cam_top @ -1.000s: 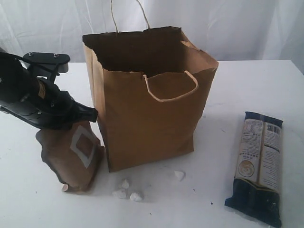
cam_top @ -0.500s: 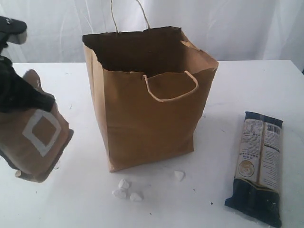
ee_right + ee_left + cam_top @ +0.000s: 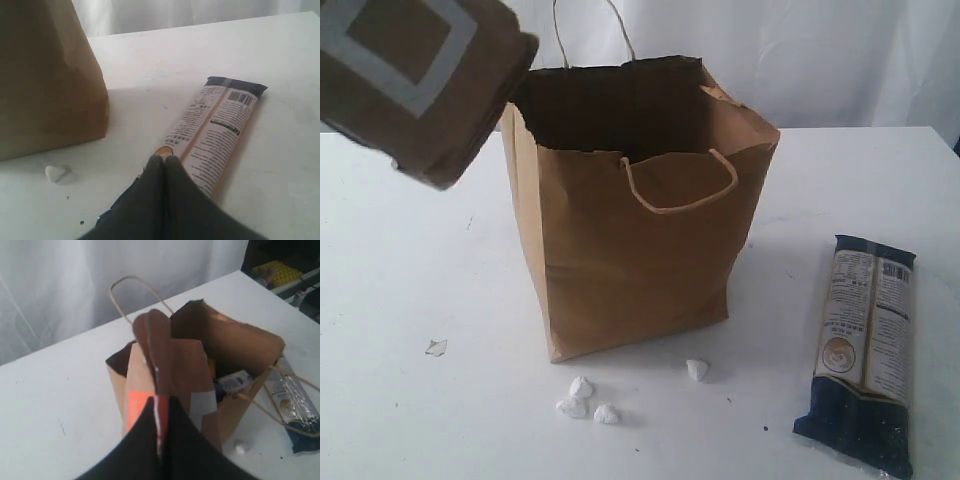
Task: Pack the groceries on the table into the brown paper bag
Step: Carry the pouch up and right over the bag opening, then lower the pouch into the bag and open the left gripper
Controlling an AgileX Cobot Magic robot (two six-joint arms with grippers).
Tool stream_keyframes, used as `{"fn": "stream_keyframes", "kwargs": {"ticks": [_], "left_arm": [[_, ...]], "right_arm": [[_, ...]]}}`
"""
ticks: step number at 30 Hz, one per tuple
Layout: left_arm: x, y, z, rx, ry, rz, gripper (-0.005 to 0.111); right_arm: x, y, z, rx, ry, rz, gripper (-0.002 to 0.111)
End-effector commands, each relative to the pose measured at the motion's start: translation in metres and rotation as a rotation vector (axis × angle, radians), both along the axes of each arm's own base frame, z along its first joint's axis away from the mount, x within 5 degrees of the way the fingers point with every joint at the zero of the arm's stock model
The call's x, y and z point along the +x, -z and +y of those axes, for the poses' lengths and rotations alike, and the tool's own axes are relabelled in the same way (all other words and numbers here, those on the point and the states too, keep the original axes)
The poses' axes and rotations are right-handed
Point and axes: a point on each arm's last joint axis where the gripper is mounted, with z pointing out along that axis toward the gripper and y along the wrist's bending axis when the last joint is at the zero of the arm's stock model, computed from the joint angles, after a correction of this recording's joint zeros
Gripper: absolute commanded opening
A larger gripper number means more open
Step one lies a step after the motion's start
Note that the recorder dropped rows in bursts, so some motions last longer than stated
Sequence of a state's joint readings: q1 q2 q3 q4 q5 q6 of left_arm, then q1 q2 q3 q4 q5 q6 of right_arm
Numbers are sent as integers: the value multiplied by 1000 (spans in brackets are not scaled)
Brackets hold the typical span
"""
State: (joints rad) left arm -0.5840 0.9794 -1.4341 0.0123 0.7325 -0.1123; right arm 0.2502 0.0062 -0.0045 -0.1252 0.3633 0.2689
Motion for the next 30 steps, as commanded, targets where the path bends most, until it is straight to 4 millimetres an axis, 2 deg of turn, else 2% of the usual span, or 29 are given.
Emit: {"fn": "stream_keyframes", "kwargs": {"ticks": [1, 6, 13, 18, 22, 30], "left_arm": [[4, -29, -9, -63, 53, -76, 0], [37, -39, -43, -93, 155, -75, 0], [82, -34, -89, -84, 329, -109, 0], [108, -21, -107, -25, 354, -101, 0], [117, -2, -116, 65, 410, -39, 0], [130, 19, -124, 157, 451, 5, 0]], "right_arm": [[0, 0, 0, -3, 4, -15, 0], [0, 0, 0, -3, 4, -15, 0], [0, 0, 0, -3, 4, -15, 0], [0, 0, 0, -3, 4, -15, 0], [0, 0, 0, -3, 4, -15, 0], [0, 0, 0, -3, 4, -15, 0]]}}
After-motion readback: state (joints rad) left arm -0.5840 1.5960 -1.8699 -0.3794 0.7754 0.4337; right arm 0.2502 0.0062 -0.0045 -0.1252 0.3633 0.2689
